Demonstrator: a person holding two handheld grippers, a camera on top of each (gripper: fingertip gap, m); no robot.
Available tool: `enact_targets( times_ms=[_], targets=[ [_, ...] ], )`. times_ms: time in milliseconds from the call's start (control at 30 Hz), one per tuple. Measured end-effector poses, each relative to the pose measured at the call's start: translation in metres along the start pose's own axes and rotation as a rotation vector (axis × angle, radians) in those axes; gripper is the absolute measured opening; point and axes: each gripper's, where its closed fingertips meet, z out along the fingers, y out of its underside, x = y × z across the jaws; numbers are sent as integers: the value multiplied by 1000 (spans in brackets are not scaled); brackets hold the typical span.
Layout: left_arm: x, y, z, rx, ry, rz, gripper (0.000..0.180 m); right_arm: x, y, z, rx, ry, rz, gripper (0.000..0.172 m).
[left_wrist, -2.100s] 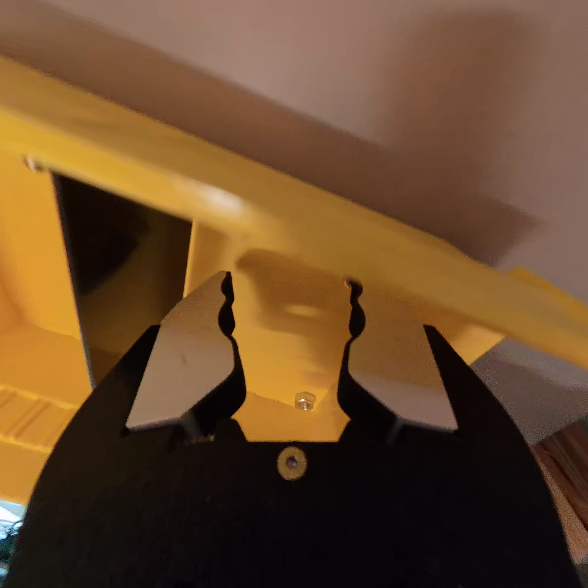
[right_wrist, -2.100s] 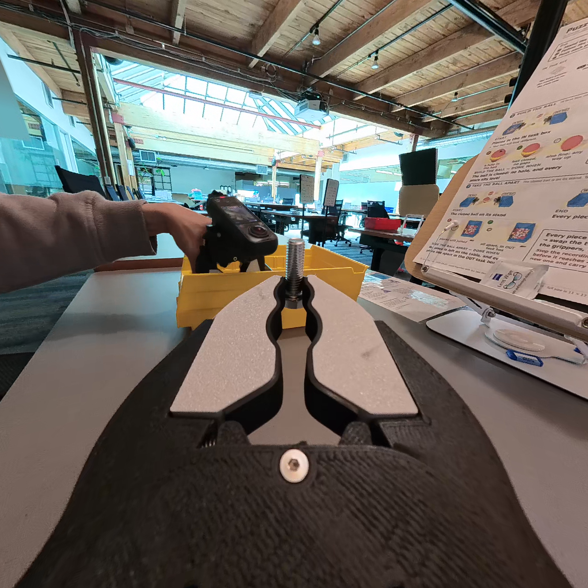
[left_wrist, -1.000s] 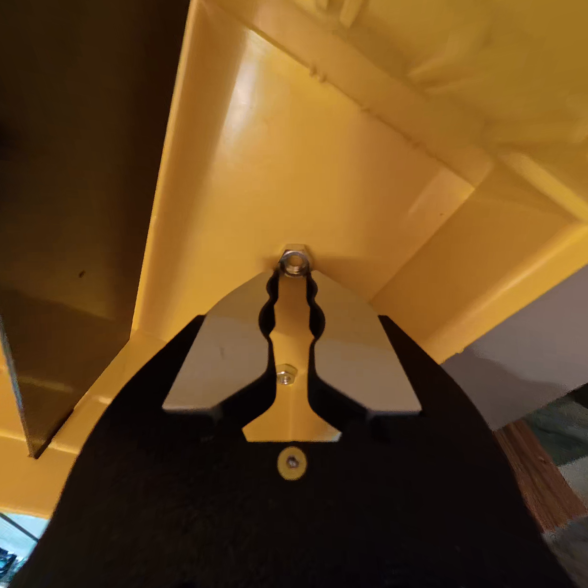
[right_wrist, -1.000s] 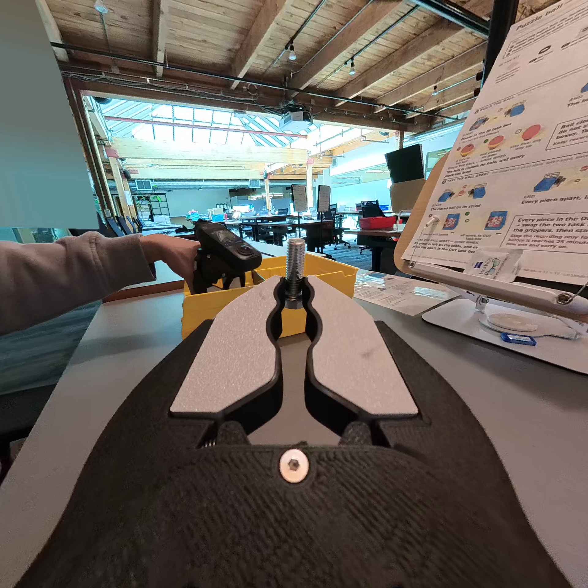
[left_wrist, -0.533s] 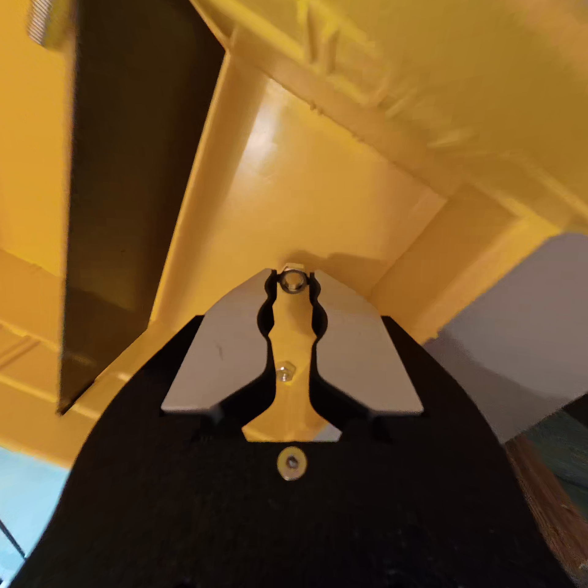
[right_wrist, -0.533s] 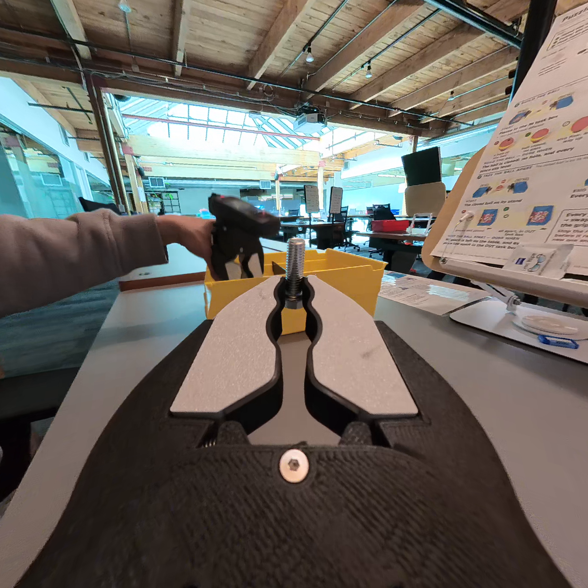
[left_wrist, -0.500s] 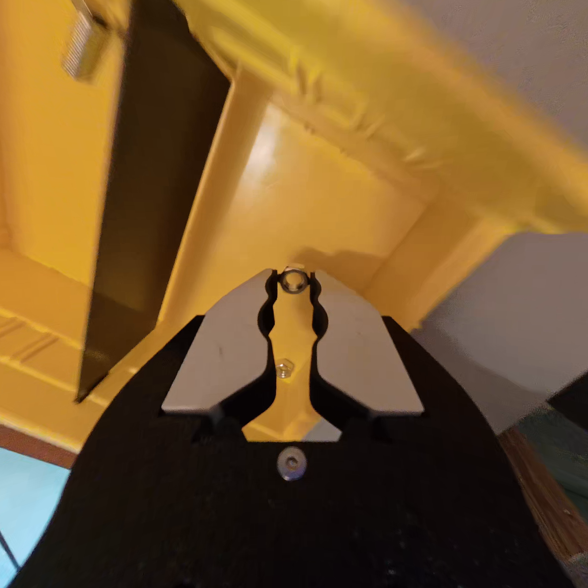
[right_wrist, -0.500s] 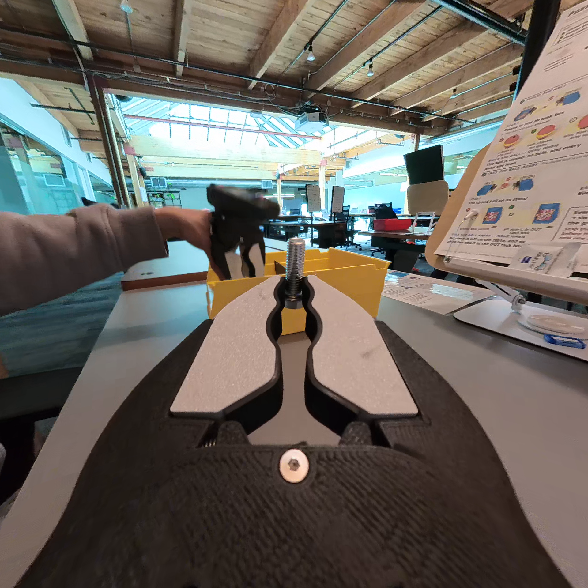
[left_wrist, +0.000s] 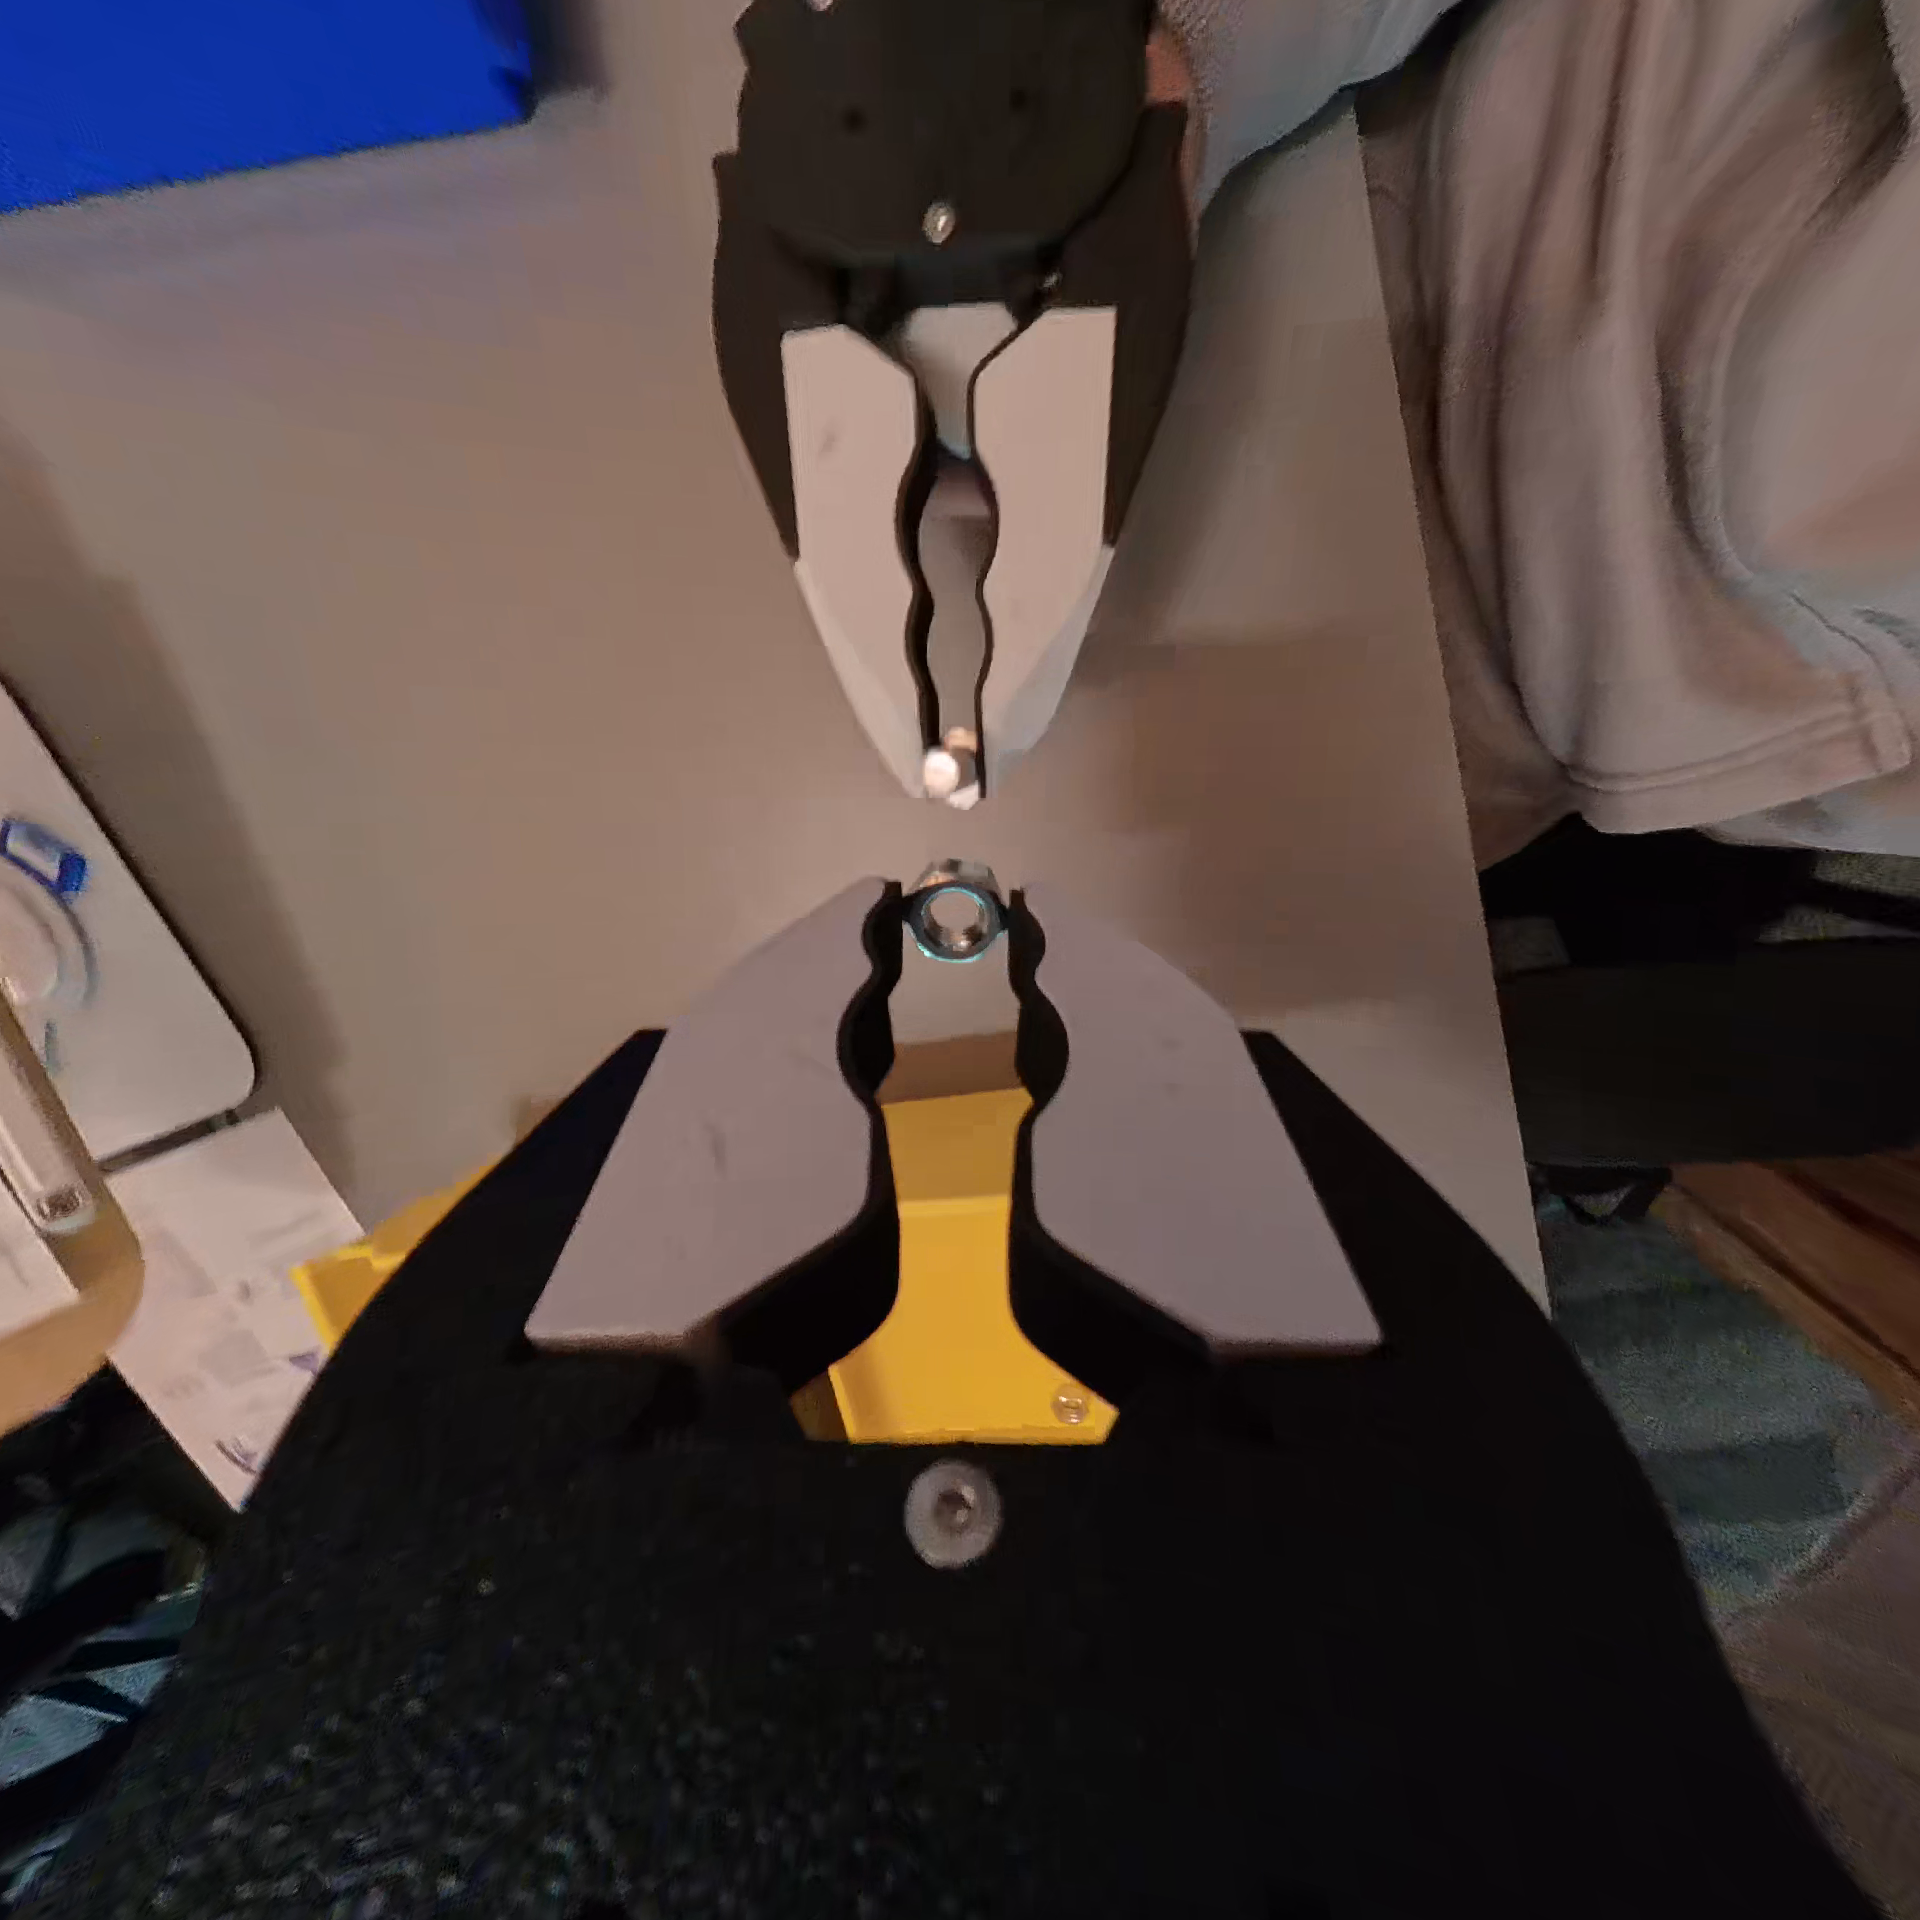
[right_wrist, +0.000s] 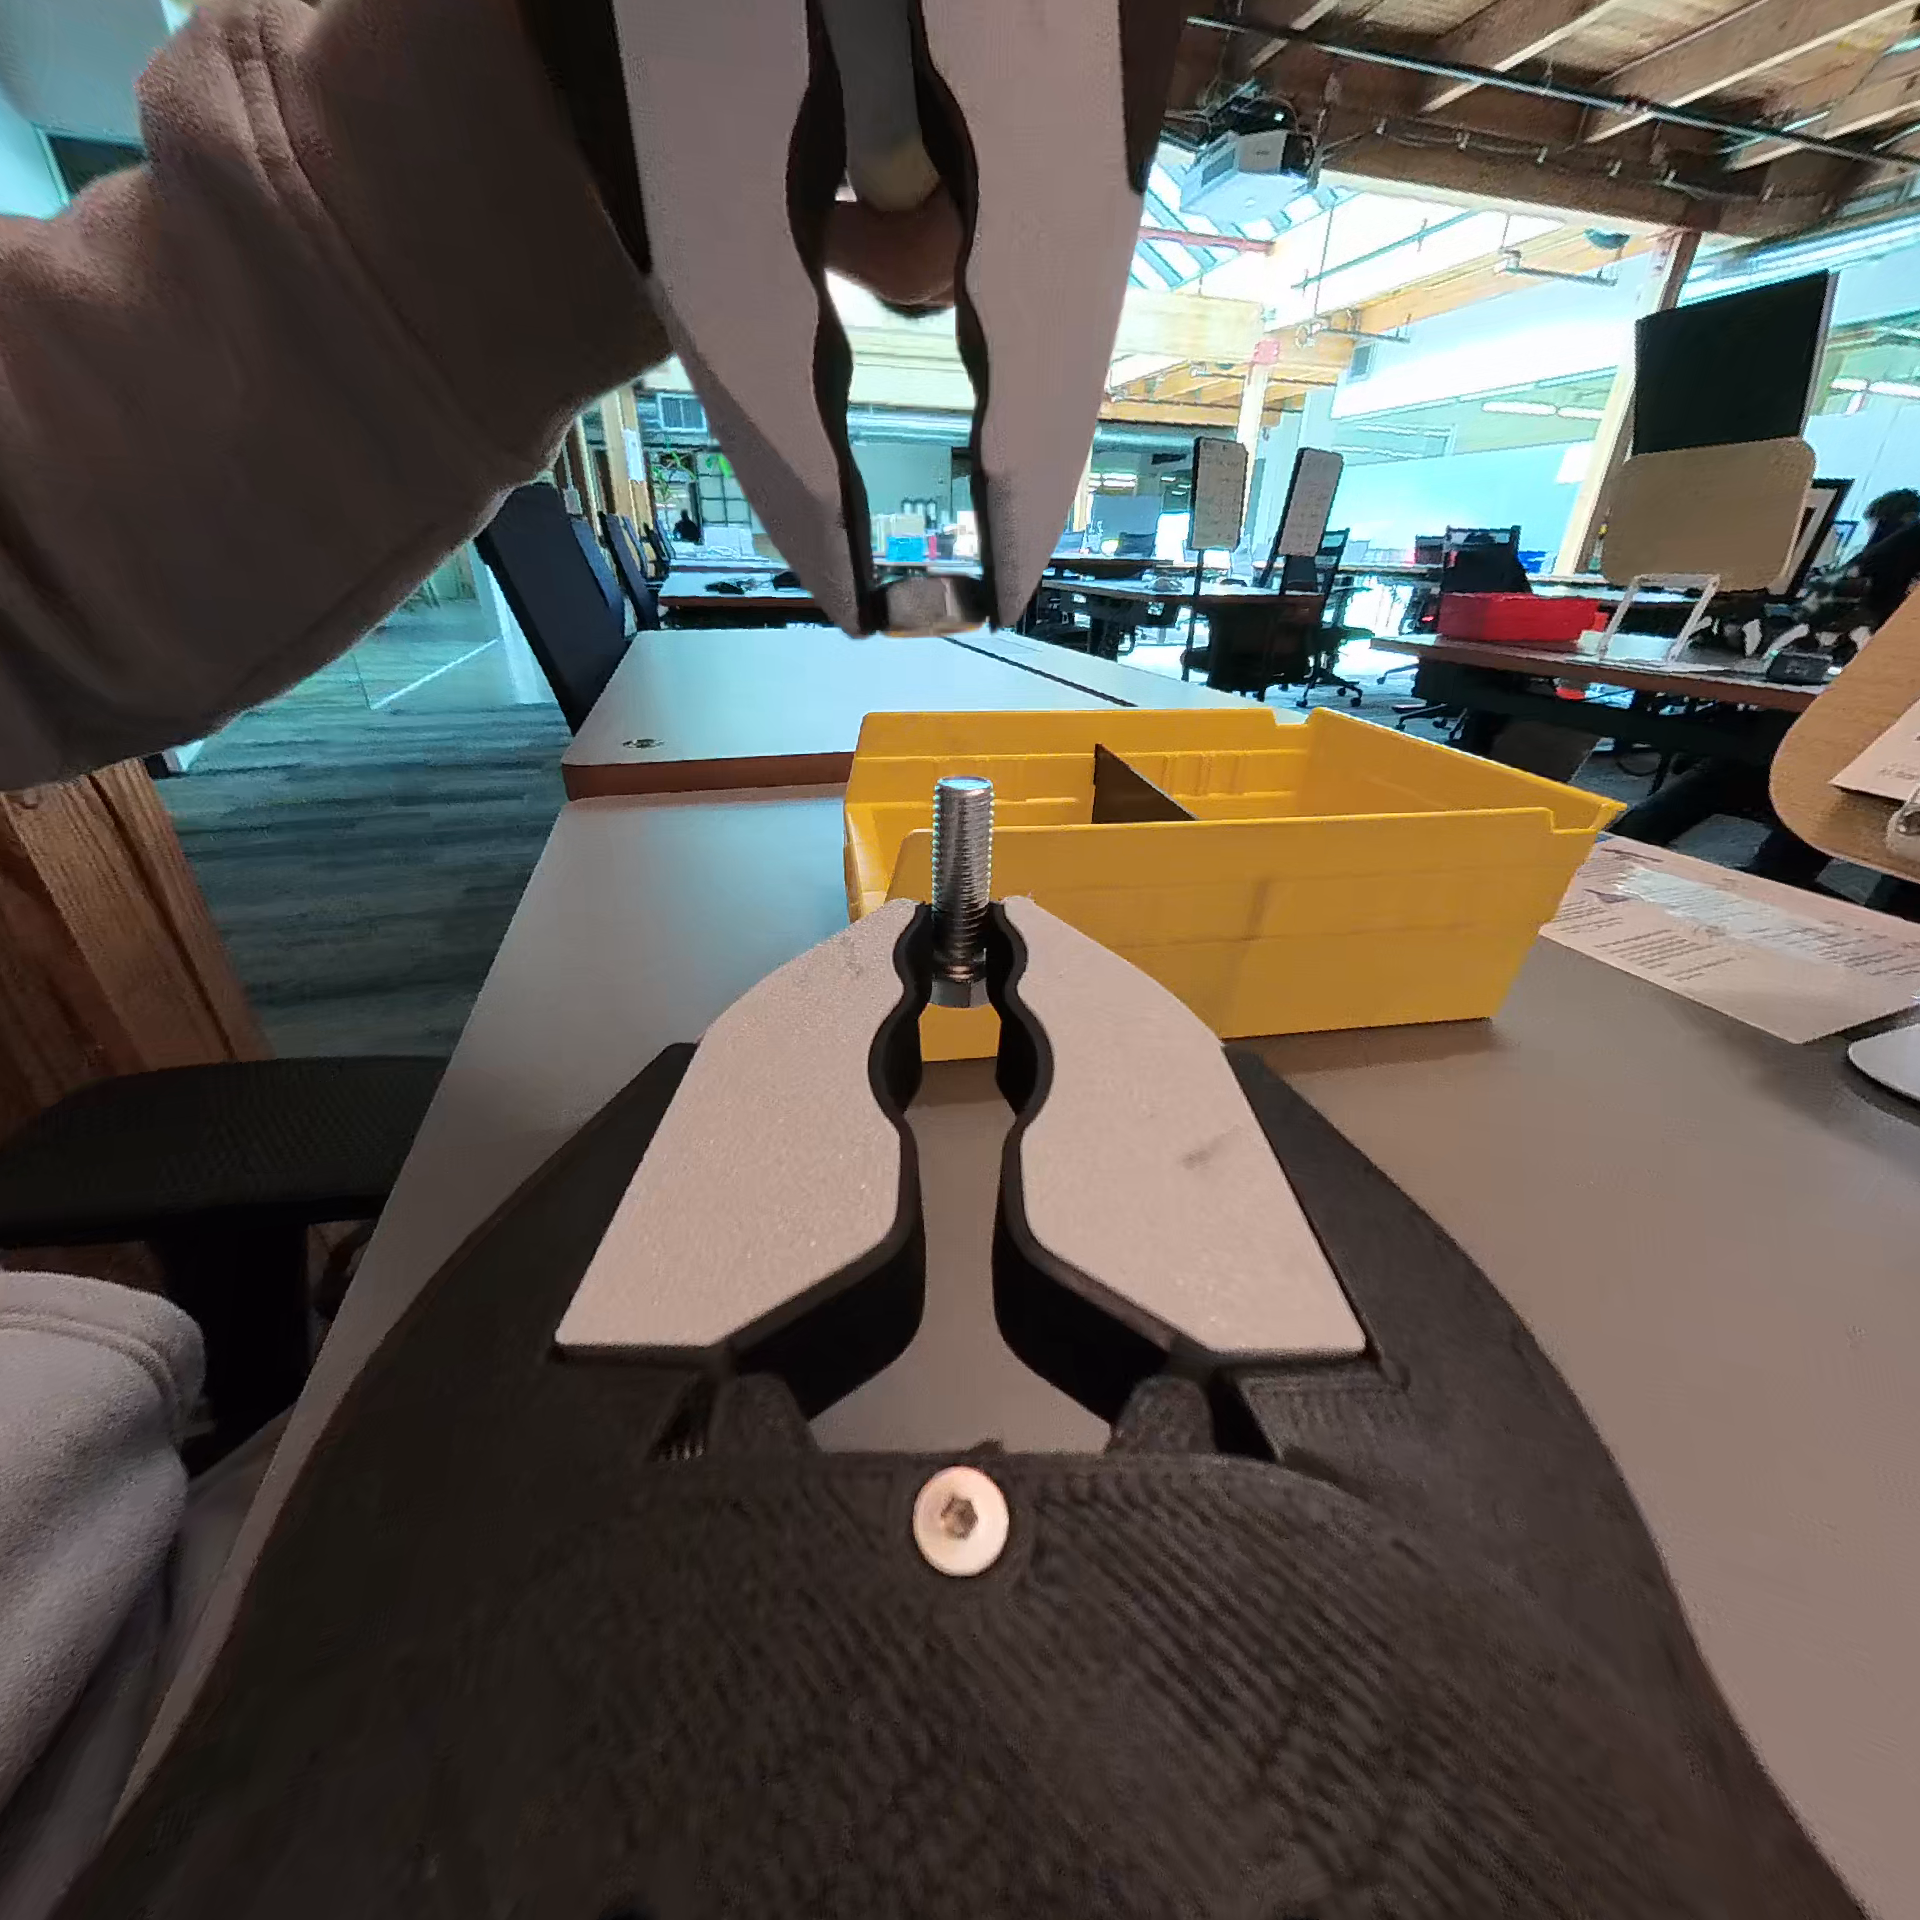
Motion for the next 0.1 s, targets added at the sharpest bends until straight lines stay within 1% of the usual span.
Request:
enact_targets(
  times_ms=[33, 100],
  targets=[
    [-1, -5, 3, -11, 5, 16, 18, 1, 0, -1, 1, -4, 9, 9],
    [-2, -13, 10, -29, 19, 39, 18, 1, -2, -3, 13, -13, 24, 9]
  ],
)
